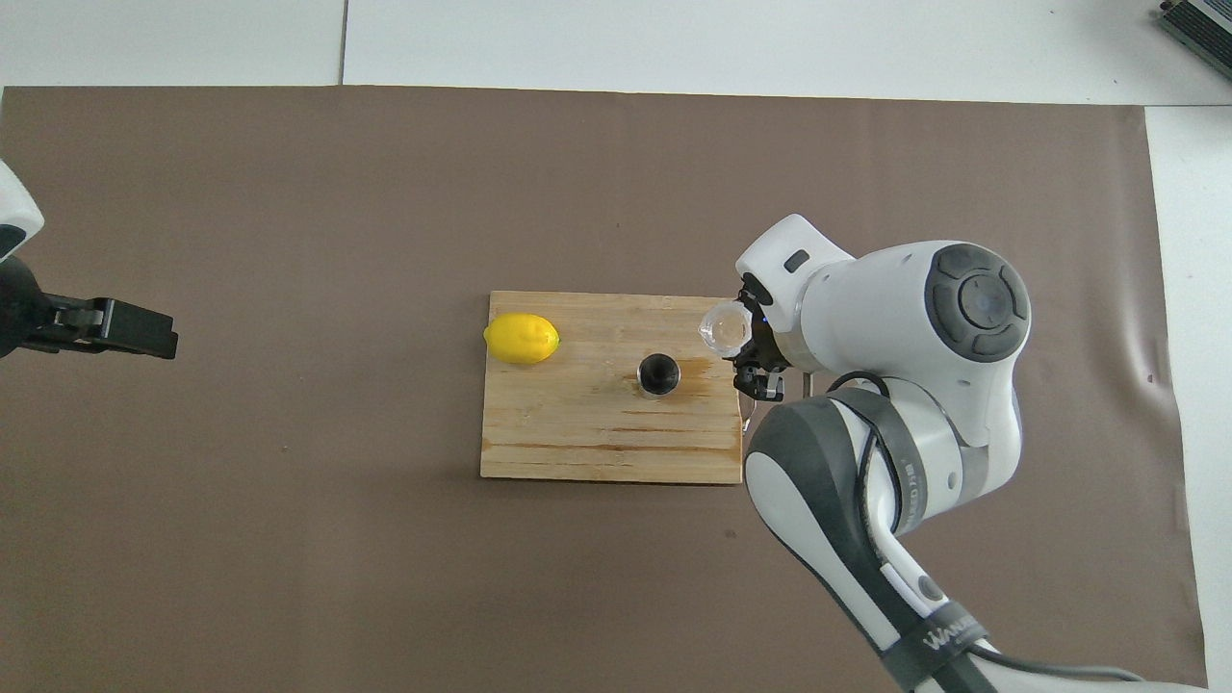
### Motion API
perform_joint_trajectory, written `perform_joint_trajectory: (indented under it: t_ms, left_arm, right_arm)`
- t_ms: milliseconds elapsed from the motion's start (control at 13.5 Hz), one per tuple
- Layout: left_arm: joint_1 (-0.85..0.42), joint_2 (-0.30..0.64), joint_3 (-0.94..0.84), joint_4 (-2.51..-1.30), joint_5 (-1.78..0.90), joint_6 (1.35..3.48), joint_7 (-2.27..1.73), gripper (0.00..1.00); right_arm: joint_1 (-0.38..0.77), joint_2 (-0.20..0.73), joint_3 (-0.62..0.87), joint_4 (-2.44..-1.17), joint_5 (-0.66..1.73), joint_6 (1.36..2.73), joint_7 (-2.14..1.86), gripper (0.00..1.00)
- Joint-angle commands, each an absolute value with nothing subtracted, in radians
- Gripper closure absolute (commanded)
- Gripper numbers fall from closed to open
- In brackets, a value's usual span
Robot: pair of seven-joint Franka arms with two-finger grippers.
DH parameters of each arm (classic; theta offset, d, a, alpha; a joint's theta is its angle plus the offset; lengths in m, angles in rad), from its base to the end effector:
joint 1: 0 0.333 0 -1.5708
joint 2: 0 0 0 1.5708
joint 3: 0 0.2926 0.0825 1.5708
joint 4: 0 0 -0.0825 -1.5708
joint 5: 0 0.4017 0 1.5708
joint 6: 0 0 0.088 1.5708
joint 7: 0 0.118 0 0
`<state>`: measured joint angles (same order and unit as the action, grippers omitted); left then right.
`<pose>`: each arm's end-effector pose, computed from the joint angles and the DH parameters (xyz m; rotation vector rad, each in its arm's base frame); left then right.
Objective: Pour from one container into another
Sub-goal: 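Lift the white cup with the right gripper toward the metal cup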
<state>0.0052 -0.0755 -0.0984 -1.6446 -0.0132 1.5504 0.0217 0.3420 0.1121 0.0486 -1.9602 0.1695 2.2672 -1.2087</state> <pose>0.5449 -0.0543 0.5943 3.1312 -0.1798 -0.0302 0.5676 0.2394 0.3956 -2.2395 -2.0911 -0.3635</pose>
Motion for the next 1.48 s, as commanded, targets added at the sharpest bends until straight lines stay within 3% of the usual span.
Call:
perform_joint_trajectory:
  t_ms: [0, 1405]
  left_arm:
    - [0.008, -0.098, -0.097, -1.663, -0.023, 1.542, 0.026, 0.00]
    - [0.008, -0.098, -0.095, -1.663, -0.023, 1.542, 0.025, 0.00]
  right_arm:
    - [0.366, 0.132, 0.048, -1.928, 0.076, 2.244, -1.186, 0.85]
    - [0.514, 0.169, 0.049, -1.904, -0.394, 2.210, -1.031, 0.85]
